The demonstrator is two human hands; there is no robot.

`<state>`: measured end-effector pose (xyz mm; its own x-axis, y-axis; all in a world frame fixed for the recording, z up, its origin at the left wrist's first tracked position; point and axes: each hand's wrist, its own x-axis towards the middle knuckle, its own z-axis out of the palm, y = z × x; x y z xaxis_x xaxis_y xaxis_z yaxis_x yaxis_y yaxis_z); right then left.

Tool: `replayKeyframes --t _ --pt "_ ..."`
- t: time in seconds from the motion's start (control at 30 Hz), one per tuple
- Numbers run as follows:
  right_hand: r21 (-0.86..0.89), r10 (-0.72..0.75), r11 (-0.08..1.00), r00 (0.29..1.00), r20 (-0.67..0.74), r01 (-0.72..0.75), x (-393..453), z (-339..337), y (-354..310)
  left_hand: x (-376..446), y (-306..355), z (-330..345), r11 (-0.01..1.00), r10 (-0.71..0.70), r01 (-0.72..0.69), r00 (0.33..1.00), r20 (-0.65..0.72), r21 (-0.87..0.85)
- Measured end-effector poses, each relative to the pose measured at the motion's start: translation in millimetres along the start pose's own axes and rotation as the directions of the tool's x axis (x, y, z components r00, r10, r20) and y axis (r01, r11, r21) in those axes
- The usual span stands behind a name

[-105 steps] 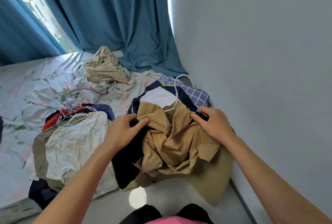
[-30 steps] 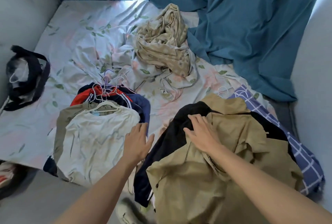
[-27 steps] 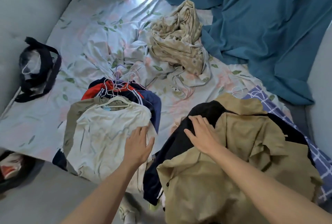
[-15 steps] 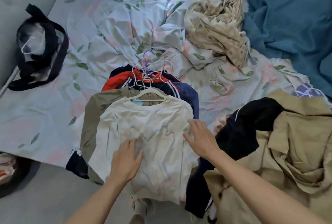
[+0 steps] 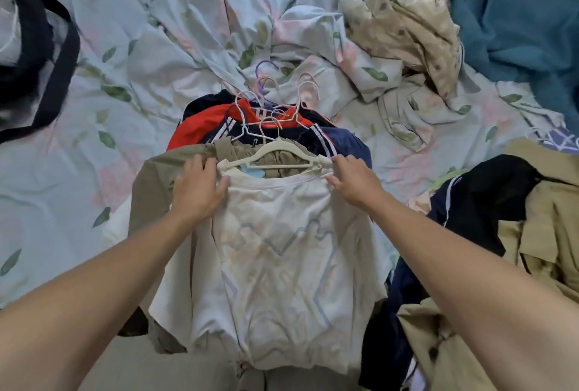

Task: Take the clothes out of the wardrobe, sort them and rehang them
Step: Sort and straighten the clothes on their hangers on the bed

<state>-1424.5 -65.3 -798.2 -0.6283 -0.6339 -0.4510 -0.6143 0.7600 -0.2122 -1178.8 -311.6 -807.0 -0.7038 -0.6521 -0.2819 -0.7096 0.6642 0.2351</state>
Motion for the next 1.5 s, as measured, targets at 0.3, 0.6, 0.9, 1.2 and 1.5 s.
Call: replayKeyframes --t 0.3,0.6,0.9,1.2,1.5 --pt "0.090 -0.056 0.992 0.959 -0.276 0.084 -36 8 6 -16 5 -8 0.985 0.166 -0.156 0.975 -0.150 0.078" --pt "0.180 -0.190 0.953 0.944 -0.269 0.243 -130 -24 7 -111 35 -61 0.950 0.281 -0.297 0.947 -0.154 -0.095" --pt "0.257 -0.276 0.901 0.918 -0.285 0.351 -296 -118 2 -277 94 -171 0.983 0.150 -0.172 0.956 -0.252 -0.068" --pt "0.231 -0.281 0.907 0.915 -0.288 0.352 -488 -186 22 -466 154 -243 0.984 0.140 -0.171 0.925 -0.352 -0.056" --pt "0.324 -0.141 0.908 0.923 -0.357 0.265 -609 -178 37 -518 191 -250 0.921 0.348 -0.389 0.857 -0.379 -0.035"
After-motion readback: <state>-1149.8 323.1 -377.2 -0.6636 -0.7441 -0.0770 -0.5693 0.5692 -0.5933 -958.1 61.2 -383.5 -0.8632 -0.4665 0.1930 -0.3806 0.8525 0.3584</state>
